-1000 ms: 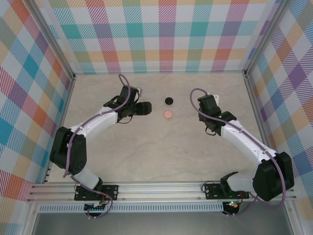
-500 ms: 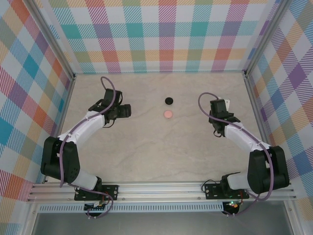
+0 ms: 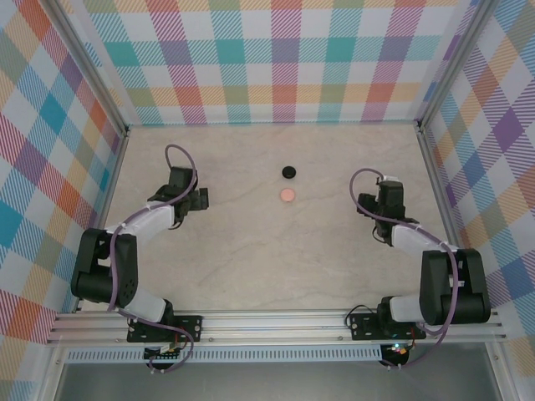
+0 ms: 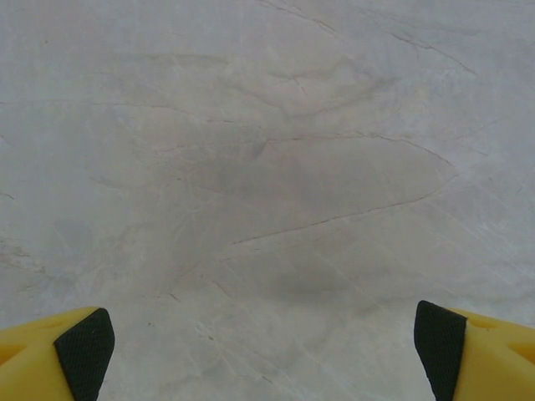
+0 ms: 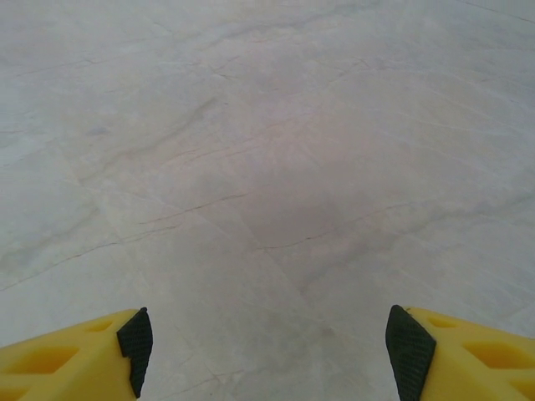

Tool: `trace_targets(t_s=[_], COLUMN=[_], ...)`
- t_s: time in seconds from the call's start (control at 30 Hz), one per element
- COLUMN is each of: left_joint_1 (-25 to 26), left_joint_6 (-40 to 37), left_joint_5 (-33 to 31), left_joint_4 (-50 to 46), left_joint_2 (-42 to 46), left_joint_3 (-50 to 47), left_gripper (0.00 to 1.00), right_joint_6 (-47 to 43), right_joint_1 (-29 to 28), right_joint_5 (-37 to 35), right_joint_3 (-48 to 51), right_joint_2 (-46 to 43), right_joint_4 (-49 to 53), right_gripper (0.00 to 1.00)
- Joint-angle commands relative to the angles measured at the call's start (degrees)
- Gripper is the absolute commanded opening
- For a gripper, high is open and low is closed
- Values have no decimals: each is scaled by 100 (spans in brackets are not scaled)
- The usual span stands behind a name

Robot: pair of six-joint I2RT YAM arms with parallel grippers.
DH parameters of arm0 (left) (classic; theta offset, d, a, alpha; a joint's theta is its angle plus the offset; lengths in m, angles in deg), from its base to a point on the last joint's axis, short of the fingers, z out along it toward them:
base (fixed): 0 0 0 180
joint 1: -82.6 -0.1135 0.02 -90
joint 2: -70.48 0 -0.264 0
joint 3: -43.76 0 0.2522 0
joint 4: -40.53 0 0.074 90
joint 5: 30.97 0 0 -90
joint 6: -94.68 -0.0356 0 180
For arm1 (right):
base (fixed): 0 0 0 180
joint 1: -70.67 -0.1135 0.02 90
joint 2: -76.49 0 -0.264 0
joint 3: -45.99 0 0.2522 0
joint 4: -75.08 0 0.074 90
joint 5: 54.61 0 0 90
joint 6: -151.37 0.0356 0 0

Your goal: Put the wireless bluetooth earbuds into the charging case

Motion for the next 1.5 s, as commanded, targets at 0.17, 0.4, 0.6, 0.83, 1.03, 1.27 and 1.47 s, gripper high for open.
trace_targets(t_s=[0.17, 0.4, 0.6, 0.83, 1.03, 1.27, 1.47], left_joint_1=[-219, -574, -771, -771, -724, -714, -714], left_joint_6=[-672, -548, -468, -470, -549, -388, -393], left_joint_5=[866, 1506, 1857, 1858, 1833, 1456, 1443], left_joint_4=[2873, 3934, 4878, 5610, 5121, 5027, 5032], left_joint_2=[14, 155, 29, -236, -274, -295, -293], left_joint_3=[-1146, -1802, -2286, -2574, -2304, -2241, -2237], left_gripper=[97, 97, 98, 99, 100, 100, 100], right_joint_6=[-273, -389, -402, -590, -582, -580, -573], right_joint_1=[150, 178, 178, 169, 170, 169, 182], right_joint_5=[653, 842, 851, 1181, 1197, 1208, 1244], right_joint_3=[532, 807, 945, 794, 778, 769, 752], right_joint_2=[55, 327, 476, 969, 989, 989, 989], right_joint_4=[-1937, -2931, -3340, -3485, -3458, -3440, -3421], right_gripper=[80, 80, 81, 83, 100, 100, 100])
